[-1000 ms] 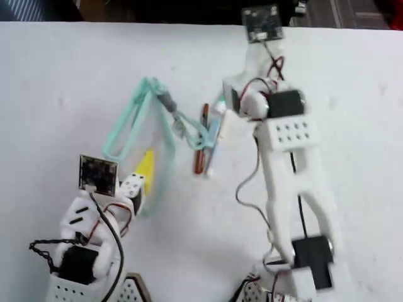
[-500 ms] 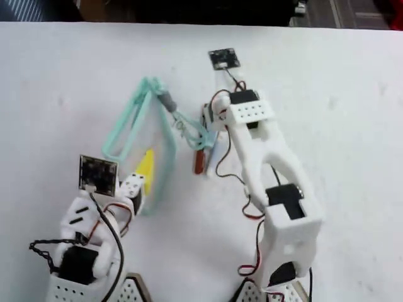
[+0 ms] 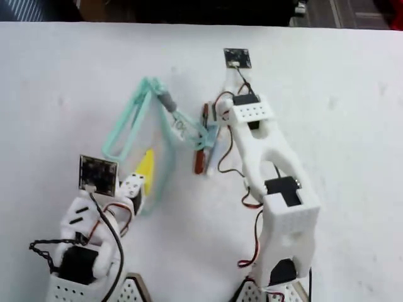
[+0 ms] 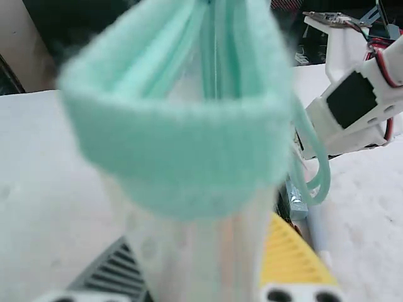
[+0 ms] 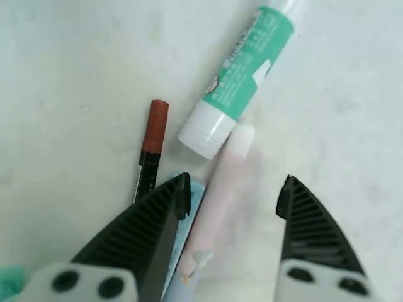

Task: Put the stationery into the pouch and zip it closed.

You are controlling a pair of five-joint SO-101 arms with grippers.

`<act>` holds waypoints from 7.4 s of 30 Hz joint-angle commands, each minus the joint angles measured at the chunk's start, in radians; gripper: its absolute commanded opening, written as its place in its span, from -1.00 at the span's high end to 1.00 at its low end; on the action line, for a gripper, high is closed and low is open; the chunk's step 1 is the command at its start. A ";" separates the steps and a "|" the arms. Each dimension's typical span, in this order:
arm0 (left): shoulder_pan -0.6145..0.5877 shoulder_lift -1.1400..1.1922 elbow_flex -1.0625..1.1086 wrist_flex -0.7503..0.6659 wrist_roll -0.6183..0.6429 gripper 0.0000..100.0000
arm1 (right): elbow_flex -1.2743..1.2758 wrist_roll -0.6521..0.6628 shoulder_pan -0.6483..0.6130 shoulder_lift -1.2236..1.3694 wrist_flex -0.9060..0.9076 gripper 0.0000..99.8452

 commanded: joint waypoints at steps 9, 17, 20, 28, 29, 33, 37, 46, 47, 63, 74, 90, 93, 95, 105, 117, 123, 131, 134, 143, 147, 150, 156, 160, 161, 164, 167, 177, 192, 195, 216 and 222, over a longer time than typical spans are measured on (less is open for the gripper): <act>-0.002 -0.008 -0.018 -0.018 0.008 0.67 | -0.175 -0.009 0.038 0.163 0.081 0.77; -0.002 -0.008 -0.018 -0.018 0.008 0.67 | -0.488 -0.009 0.077 0.348 0.344 0.77; -0.002 -0.008 -0.018 -0.018 0.008 0.67 | -0.583 -0.009 0.067 0.397 0.441 0.77; -0.002 -0.008 -0.018 -0.018 0.006 0.67 | -0.667 -0.005 0.038 0.433 0.582 0.82; -0.002 -0.008 -0.018 -0.018 0.006 0.67 | -0.667 -0.005 0.038 0.433 0.588 0.89; -0.002 -0.008 -0.018 -0.018 0.008 0.67 | -0.667 -0.008 0.036 0.433 0.590 0.95; -0.002 -0.008 -0.018 -0.018 0.008 0.67 | -0.667 -0.009 0.036 0.430 0.593 0.97; -0.001 -0.008 -0.018 -0.018 0.009 0.67 | -0.667 -0.002 0.064 0.180 0.722 0.97; -0.001 -0.008 -0.018 -0.018 0.009 0.67 | -0.667 -0.002 0.067 0.136 0.736 0.97; -0.001 -0.008 -0.018 -0.018 0.009 0.67 | -0.666 -0.002 0.054 -0.464 0.880 0.97; 0.120 -0.008 -0.023 0.040 -0.074 0.61 | -0.666 0.002 0.019 -0.792 0.872 0.97; 0.205 -0.008 -0.031 0.081 -0.110 0.56 | -0.644 0.153 -0.351 -1.101 0.541 0.97; 0.203 -0.008 -0.031 0.081 -0.110 0.56 | -0.591 0.155 -0.421 -1.089 0.535 0.97; 0.205 -0.008 -0.029 0.081 -0.110 0.56 | -0.535 0.155 -0.450 -1.087 0.530 0.97; 0.203 -0.008 -0.028 0.081 -0.110 0.56 | -0.290 0.155 -0.493 -1.086 0.372 0.97; 0.199 -0.008 -0.029 0.081 -0.110 0.56 | -0.101 0.155 -0.492 -1.095 0.352 0.97; 0.199 -0.008 -0.029 0.081 -0.110 0.56 | -0.044 0.155 -0.493 -1.150 0.352 0.97; 0.199 -0.008 -0.029 0.081 -0.110 0.56 | 0.115 0.158 -0.495 -1.276 0.344 0.97; 0.199 -0.008 -0.029 0.080 -0.110 0.56 | 0.164 0.235 -0.496 -1.274 0.338 0.97; 0.199 -0.008 -0.029 0.080 -0.110 0.56 | 0.235 0.325 -0.492 -1.282 0.283 0.71; 0.199 -0.008 -0.028 0.080 -0.110 0.56 | 0.236 0.325 -0.492 -1.279 0.300 0.57; 0.199 -0.008 -0.028 0.080 -0.110 0.56 | 0.236 0.325 -0.492 -1.277 0.298 0.60; 0.199 -0.008 -0.028 0.080 -0.110 0.56 | 0.232 0.325 -0.489 -1.283 0.295 0.61; 0.194 -0.008 -0.029 0.064 -0.110 0.64 | 0.209 0.328 -0.352 -1.270 0.262 0.61; 0.179 -0.008 -0.026 0.046 -0.110 0.69 | 0.207 0.325 -0.285 -1.257 0.239 0.61; 0.093 -0.008 -0.006 -0.018 -0.110 0.79 | 0.206 0.324 -0.130 -1.176 0.216 0.61; 0.002 -0.008 0.006 -0.064 -0.103 0.84 | 0.199 0.324 -0.045 -1.038 0.229 0.61; -0.085 -0.008 0.008 -0.074 0.009 0.87 | 0.068 0.324 -0.088 -0.550 0.236 0.85; -0.079 -0.008 0.008 -0.072 0.009 0.87 | -0.436 0.183 -0.139 0.122 0.351 0.78; -0.079 -0.008 0.008 -0.072 0.009 0.87 | -0.565 0.183 -0.134 0.234 0.414 0.78; 0.035 -0.008 0.002 -0.055 0.011 0.87 | -1.071 0.141 -0.084 0.648 0.598 0.96; 0.074 -0.008 -0.011 -0.046 0.011 0.87 | -1.283 0.141 -0.070 0.648 0.750 0.97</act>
